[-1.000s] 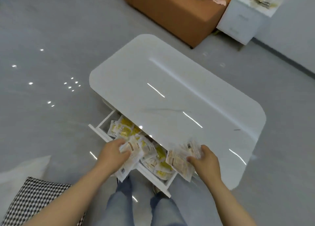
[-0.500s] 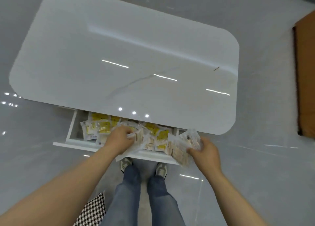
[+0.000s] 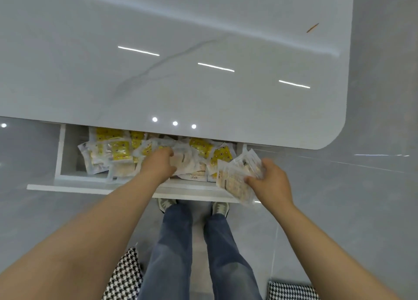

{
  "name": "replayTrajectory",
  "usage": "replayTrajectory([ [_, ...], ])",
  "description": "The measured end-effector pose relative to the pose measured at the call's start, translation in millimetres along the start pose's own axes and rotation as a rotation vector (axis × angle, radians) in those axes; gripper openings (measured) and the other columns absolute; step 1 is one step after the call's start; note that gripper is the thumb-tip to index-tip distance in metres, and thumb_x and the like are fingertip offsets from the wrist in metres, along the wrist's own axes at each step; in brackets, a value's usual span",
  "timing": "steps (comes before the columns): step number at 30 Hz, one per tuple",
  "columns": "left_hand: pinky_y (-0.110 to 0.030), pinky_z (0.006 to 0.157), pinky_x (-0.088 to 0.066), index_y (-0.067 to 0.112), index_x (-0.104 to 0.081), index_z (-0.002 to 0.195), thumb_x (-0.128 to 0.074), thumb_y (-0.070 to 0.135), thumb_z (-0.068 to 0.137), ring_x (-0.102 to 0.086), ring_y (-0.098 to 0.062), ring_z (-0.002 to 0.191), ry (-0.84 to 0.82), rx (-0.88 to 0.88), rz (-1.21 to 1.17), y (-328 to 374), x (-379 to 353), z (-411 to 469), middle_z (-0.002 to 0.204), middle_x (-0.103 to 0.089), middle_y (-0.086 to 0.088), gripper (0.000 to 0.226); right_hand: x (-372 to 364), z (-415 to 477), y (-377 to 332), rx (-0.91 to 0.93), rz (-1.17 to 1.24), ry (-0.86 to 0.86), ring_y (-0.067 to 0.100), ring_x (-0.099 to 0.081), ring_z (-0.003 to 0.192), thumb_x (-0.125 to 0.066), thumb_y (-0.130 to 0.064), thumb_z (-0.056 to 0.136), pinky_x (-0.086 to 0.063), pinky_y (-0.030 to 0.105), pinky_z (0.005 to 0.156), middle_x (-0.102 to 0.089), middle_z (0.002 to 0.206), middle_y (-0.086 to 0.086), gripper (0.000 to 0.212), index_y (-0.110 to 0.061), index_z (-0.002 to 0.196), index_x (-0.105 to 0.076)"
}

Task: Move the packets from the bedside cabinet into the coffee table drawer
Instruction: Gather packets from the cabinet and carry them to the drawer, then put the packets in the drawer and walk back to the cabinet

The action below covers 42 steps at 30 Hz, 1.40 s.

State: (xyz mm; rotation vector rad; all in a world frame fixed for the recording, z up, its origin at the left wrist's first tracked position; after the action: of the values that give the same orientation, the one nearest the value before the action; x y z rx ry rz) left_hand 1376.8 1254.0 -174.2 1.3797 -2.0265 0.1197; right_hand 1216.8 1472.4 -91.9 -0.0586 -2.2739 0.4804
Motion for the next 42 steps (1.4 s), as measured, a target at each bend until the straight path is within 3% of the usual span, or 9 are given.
replayTrajectory([
  [4,-0.034,0.085,-0.047,0.013,-0.053,0.126,-0.063,0.024,0.086,-0.056,-0.026,0.112,0.044,-0.002,0.076,-22.0,-0.9,3.0,0.126,-0.059,-0.007,0.043,-20.4,16.1,-1.9,0.034,-0.073,-0.049,0.008,-0.048,0.063,-0.07,-0.017,0.079,-0.028,0.022,0.048,-0.054,0.08,-0.005,0.026,-0.023,0.076,-0.044],
  [7,-0.034,0.083,-0.048,0.014,-0.054,0.124,-0.062,0.022,0.085,-0.057,-0.027,0.11,0.039,-0.027,0.143,-35.4,0.2,-2.3,0.123,-0.061,-0.007,0.04,-38.3,26.7,-11.3,0.088,-0.098,-0.101,0.016,-0.052,0.073,-0.068,-0.019,0.081,-0.027,0.02,0.047,-0.055,0.085,-0.007,0.02,-0.02,0.091,-0.051],
  [9,-0.034,0.085,-0.05,0.015,-0.055,0.124,-0.062,0.021,0.085,-0.058,-0.026,0.11,0.028,-0.045,0.182,-43.3,1.1,-6.8,0.123,-0.061,-0.007,0.04,-52.7,35.7,-19.2,0.12,-0.1,-0.132,0.017,-0.052,0.077,-0.068,-0.02,0.082,-0.032,0.023,0.051,-0.059,0.09,-0.004,0.025,-0.017,0.104,-0.055],
  [15,-0.034,0.091,-0.048,0.018,-0.053,0.127,-0.062,0.028,0.087,-0.055,-0.023,0.114,0.047,-0.06,0.238,-64.7,4.1,-18.3,0.126,-0.059,-0.003,0.042,-97.2,62.1,-47.5,0.223,-0.153,-0.212,0.02,-0.059,0.088,-0.067,-0.021,0.084,-0.045,0.027,0.064,-0.063,0.102,0.003,0.024,-0.015,0.105,-0.056],
  [22,-0.034,0.093,-0.048,0.02,-0.054,0.127,-0.062,0.03,0.087,-0.057,-0.02,0.114,0.086,-0.076,0.245,-62.3,12.8,-34.8,0.125,-0.061,0.0,0.042,-111.4,66.5,-47.0,0.238,-0.488,-0.263,0.024,-0.053,0.118,-0.064,-0.014,0.085,-0.046,0.029,0.085,-0.058,0.125,0.009,0.047,-0.013,0.13,-0.049],
  [27,-0.034,0.088,-0.05,0.021,-0.054,0.125,-0.06,0.029,0.088,-0.058,-0.02,0.11,0.094,-0.105,0.262,-32.2,29.0,-64.5,0.122,-0.062,0.0,0.038,-72.1,31.3,-49.5,0.367,-0.619,-0.264,0.024,-0.052,0.122,-0.058,-0.01,0.088,-0.046,0.033,0.093,-0.055,0.133,0.01,0.038,-0.015,0.125,-0.052],
  [30,-0.035,0.086,-0.051,0.022,-0.053,0.124,-0.059,0.029,0.088,-0.058,-0.02,0.109,0.101,-0.132,0.259,-3.9,46.9,-94.8,0.121,-0.062,0.001,0.038,-32.1,0.6,-55.2,0.381,-0.593,-0.273,0.026,-0.061,0.104,-0.059,-0.013,0.086,-0.049,0.032,0.077,-0.056,0.13,0.009,0.035,-0.016,0.12,-0.054],
  [34,-0.031,0.088,-0.05,0.023,-0.053,0.126,-0.059,0.032,0.088,-0.058,-0.017,0.11,0.109,-0.203,0.273,38.8,74.7,-142.9,0.122,-0.061,0.004,0.039,34.3,-48.5,-68.2,0.364,-0.523,-0.235,0.026,-0.058,0.106,-0.06,-0.017,0.087,-0.049,0.035,0.084,-0.06,0.121,0.007,0.037,-0.014,0.123,-0.053],
  [42,-0.029,0.085,-0.048,0.024,-0.053,0.122,-0.057,0.036,0.088,-0.058,-0.016,0.104,0.209,-0.464,0.401,160.8,169.1,-233.4,0.116,-0.062,0.004,0.037,179.5,-143.6,-97.3,0.353,-0.439,-0.014,0.025,-0.056,0.107,-0.056,-0.016,0.087,-0.048,0.033,0.084,-0.059,0.119,0.007,0.041,-0.015,0.127,-0.05],
])
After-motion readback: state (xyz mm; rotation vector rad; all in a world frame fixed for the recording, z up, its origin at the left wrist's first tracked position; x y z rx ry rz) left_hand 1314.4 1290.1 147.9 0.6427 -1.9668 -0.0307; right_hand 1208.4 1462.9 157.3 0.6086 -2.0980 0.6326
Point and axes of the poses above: each hand's wrist, its own z-axis towards the middle knuckle, its own x-axis out of the back of the hand, y = z × x, the point moved 5 cm from there along z, towards the middle knuckle
